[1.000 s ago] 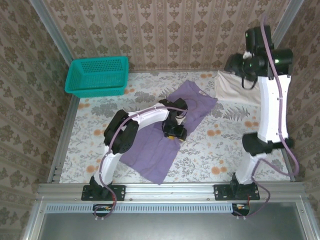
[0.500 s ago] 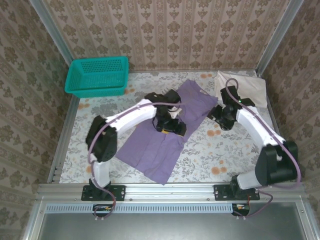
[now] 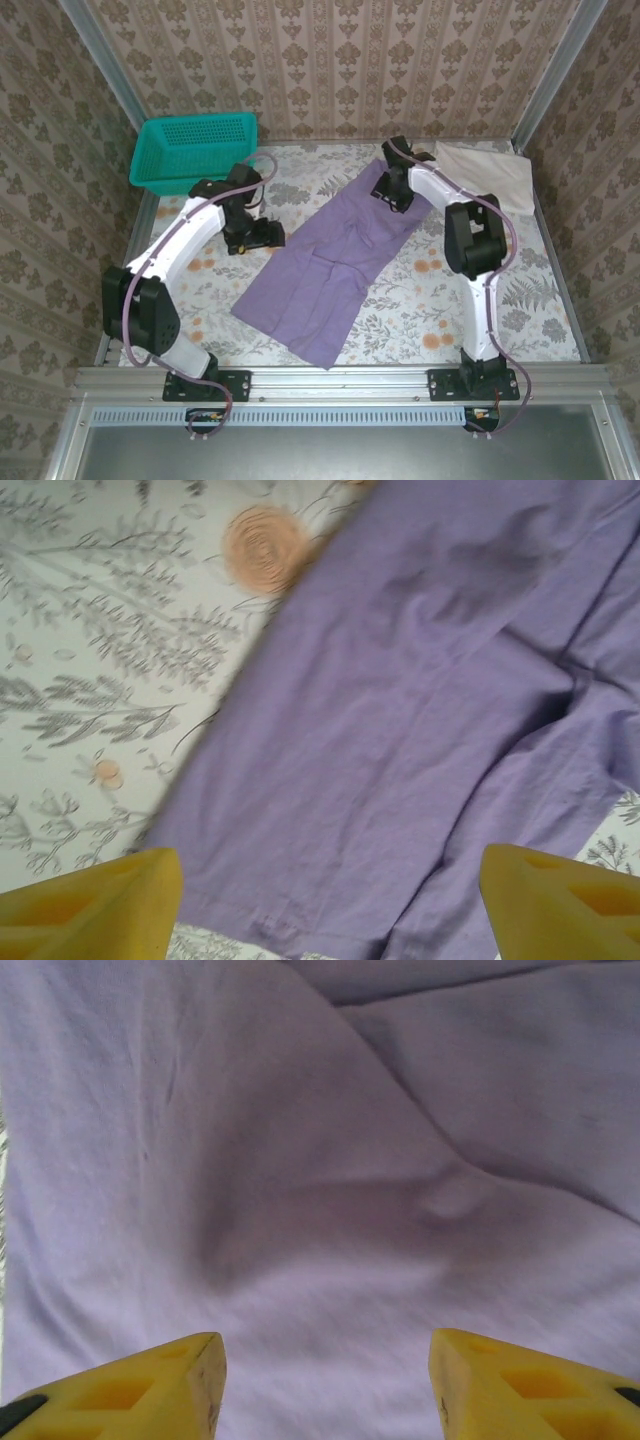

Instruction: Fold and stack the t-shirts

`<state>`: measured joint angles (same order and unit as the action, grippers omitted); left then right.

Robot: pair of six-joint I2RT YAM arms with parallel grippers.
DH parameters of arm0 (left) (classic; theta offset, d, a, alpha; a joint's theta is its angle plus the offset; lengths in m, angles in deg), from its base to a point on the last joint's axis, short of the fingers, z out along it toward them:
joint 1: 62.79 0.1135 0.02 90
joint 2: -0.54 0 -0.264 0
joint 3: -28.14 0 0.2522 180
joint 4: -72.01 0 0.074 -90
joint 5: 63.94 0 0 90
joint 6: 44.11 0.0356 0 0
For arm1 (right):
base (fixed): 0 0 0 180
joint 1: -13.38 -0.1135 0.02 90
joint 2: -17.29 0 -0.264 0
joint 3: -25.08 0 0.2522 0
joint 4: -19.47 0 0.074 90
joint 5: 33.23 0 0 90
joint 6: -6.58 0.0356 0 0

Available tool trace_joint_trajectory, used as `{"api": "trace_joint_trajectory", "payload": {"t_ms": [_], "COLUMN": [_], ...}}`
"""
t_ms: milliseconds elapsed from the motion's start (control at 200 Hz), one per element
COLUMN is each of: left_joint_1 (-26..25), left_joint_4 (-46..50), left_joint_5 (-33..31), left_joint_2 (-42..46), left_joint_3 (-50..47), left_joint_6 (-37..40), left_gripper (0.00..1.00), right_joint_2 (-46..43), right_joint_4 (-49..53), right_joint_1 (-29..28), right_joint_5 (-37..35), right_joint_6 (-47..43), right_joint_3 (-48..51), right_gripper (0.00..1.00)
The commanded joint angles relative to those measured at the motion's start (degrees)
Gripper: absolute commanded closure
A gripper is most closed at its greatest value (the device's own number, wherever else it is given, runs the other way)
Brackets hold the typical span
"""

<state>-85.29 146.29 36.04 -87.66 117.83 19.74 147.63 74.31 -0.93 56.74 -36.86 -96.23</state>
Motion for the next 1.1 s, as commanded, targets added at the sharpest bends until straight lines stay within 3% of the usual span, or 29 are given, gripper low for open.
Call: {"api": "trace_joint_trajectory", "payload": {"t_ms": [0, 195, 390, 455, 605, 840, 910, 945, 1090], "left_joint_1": [2.2, 5.8, 9.6, 10.0, 10.5, 10.6, 10.9, 10.9, 9.9], "left_joint_4": [1.6, 1.2, 0.4, -0.3, -1.3, -5.2, -6.1, -6.9, -11.1], "left_joint_5": [-1.1, -0.3, 1.8, 2.4, 3.2, 4.4, 5.5, 6.4, 10.2], "left_joint_2": [2.7, 4.9, 5.7, 5.4, 3.1, -1.3, -2.7, -3.2, -4.8], "left_joint_3": [-3.2, -8.0, -10.6, -11.4, -13.0, -17.3, -18.2, -18.6, -21.5], "left_joint_6": [-1.4, -0.5, 0.3, 0.6, 1.0, 0.9, 0.5, 0.6, -0.5], "left_gripper": [0.21, 0.21, 0.21, 0.21, 0.21, 0.21, 0.24, 0.25, 0.36], "right_joint_2": [7.0, 18.9, 41.5, 44.8, 38.2, 24.4, 20.1, 18.3, 11.5], "right_joint_4": [8.1, 9.2, 22.0, 20.8, 17.2, 19.0, 20.2, 21.2, 30.5], "right_joint_1": [-1.8, -5.4, -7.5, -7.5, -8.0, -7.1, -5.7, -4.9, -2.6], "right_joint_5": [-3.4, -0.1, 4.8, 7.4, 8.3, 4.9, 6.0, 6.1, 2.6], "right_joint_6": [0.4, -0.3, -3.3, -3.1, -8.4, -15.8, -15.3, -15.6, -18.7], "right_joint_3": [-7.9, -23.7, -66.6, -73.0, -66.6, -69.0, -69.2, -69.8, -73.9], "right_gripper": [0.42, 0.42, 0.41, 0.4, 0.38, 0.31, 0.28, 0.14, 0.14]}}
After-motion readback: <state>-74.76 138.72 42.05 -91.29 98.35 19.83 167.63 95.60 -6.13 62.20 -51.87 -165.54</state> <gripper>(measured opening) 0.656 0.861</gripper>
